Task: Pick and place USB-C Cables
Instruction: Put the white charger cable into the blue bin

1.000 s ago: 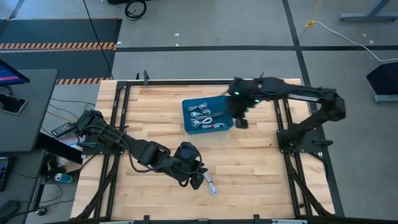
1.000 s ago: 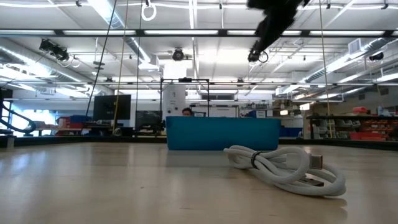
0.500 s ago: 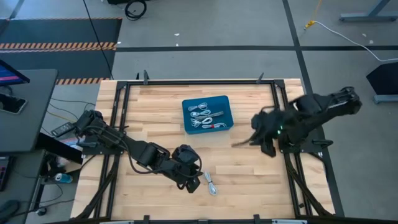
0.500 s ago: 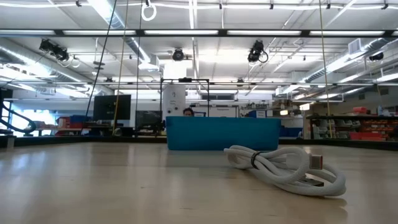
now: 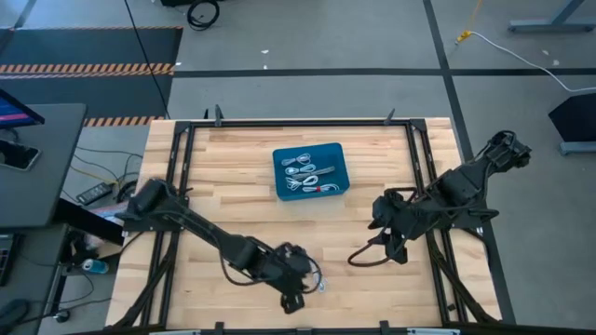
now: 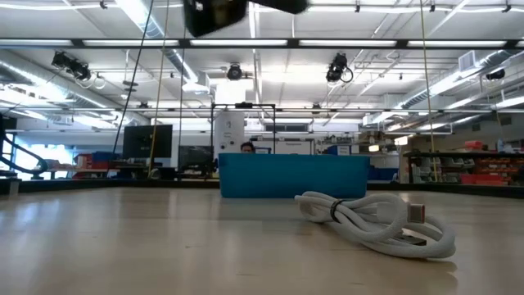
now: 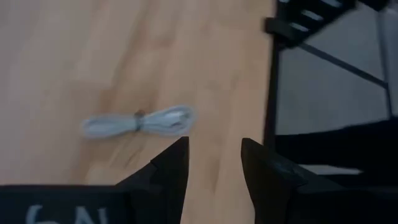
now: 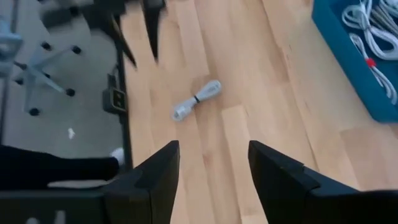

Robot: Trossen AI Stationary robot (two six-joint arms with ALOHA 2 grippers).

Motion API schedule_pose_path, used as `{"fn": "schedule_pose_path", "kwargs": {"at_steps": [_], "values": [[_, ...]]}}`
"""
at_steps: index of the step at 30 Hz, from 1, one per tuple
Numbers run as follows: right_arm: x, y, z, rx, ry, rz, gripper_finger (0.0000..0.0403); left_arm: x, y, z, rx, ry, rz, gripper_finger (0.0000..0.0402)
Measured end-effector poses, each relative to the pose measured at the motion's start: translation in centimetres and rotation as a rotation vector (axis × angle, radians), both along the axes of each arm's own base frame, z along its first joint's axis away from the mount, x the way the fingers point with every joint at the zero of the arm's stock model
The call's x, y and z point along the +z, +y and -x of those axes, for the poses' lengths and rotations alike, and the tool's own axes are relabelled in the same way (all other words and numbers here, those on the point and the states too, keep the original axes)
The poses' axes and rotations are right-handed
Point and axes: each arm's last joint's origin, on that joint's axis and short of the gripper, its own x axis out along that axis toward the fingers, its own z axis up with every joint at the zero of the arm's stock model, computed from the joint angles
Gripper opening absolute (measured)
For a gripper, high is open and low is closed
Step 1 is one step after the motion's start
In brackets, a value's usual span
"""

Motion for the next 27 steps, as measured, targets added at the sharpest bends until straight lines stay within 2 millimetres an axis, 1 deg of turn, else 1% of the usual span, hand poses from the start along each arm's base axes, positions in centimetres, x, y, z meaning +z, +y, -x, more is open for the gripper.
{"fn": "schedule_pose_path", "kwargs": {"at_steps": [4, 8, 11, 15, 18, 20, 23, 27], "values": [[0.6, 0.1, -0.2, 0.009, -0.062, -0.032, 0.0201, -2.3, -0.5, -1.3, -0.114, -0.019, -0.089, 0.0173], [0.8, 0.3, -0.4, 0.033, -0.094, -0.049, 0.02, -4.8, -0.6, -1.6, -0.269, 0.021, -0.259, 0.0188], [0.9, 0.3, -0.3, 0.04, -0.094, -0.058, 0.02, -6.0, -0.5, -1.8, -0.367, 0.022, -0.411, 0.0189], [0.9, 0.3, -0.3, 0.046, -0.091, -0.064, 0.0199, -6.2, -0.1, -2.0, -0.401, -0.009, -0.644, 0.0186], [0.9, 0.3, -0.4, 0.046, -0.095, -0.067, 0.0199, -6.1, 0.6, -2.4, -0.437, -0.013, -0.761, 0.0186], [1.0, 0.4, -0.4, 0.043, -0.097, -0.072, 0.0199, -6.1, 1.1, -2.7, -0.469, -0.009, -0.769, 0.0186], [1.0, 0.4, -0.4, 0.041, -0.106, -0.079, 0.0199, -6.4, 1.7, -3.0, -0.522, -0.002, -0.731, 0.0186], [1.2, 0.5, -0.6, 0.042, -0.128, -0.092, 0.0199, -6.7, 2.0, -3.4, -0.589, -0.006, -0.737, 0.0186]]}}
